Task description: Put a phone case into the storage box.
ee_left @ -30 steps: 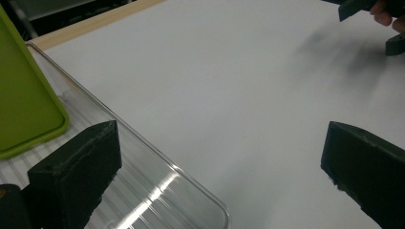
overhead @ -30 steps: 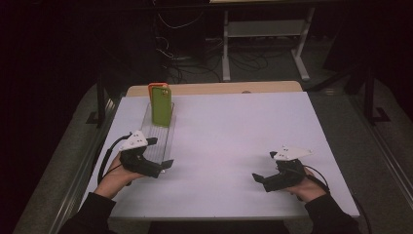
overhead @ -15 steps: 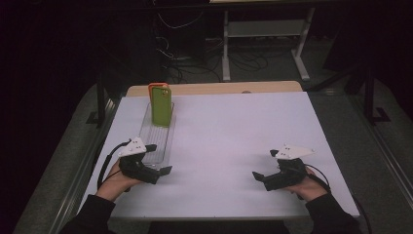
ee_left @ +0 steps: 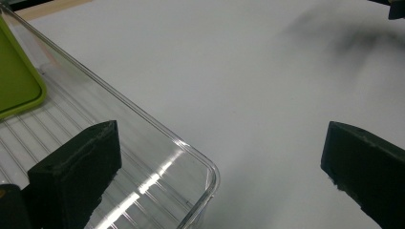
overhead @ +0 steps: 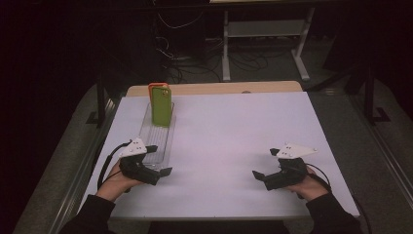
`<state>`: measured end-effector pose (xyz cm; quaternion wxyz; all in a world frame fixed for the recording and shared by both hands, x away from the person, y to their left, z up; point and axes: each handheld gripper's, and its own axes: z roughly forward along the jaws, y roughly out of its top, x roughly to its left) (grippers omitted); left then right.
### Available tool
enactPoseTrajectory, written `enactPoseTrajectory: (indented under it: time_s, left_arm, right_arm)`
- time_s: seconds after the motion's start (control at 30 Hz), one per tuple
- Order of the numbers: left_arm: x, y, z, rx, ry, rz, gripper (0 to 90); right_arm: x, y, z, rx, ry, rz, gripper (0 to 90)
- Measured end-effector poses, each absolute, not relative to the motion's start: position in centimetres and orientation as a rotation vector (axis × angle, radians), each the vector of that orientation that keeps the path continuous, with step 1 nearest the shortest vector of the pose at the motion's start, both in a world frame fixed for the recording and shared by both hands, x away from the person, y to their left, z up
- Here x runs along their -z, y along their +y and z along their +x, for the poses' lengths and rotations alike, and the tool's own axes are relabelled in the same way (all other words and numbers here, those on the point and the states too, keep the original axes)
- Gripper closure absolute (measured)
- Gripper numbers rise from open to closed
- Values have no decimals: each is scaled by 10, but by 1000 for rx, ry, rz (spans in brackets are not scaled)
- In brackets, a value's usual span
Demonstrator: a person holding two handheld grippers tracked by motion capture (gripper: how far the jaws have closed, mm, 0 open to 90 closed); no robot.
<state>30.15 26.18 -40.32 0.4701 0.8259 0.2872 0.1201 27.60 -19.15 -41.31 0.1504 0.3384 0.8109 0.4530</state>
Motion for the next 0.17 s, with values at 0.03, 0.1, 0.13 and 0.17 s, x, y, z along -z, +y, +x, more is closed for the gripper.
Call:
enactPoseTrajectory:
  time_s: [0.03, 0.1, 0.13, 0.17]
  left_arm:
    - [403, 262, 302, -295, 702, 2026, 0]
    - [403, 262, 302, -293, 702, 2025, 0]
    - [403, 262, 302, -294, 701, 2026, 0]
    - [403, 262, 301, -293, 703, 2025, 0]
  right_arm:
    - [413, -192, 276, -1302, 2329, 972, 0]
    - [413, -192, 276, -1302, 2329, 970, 0]
    - [413, -192, 276, -1302, 2329, 969, 0]
    - [413, -192, 276, -1303, 2330, 968, 0]
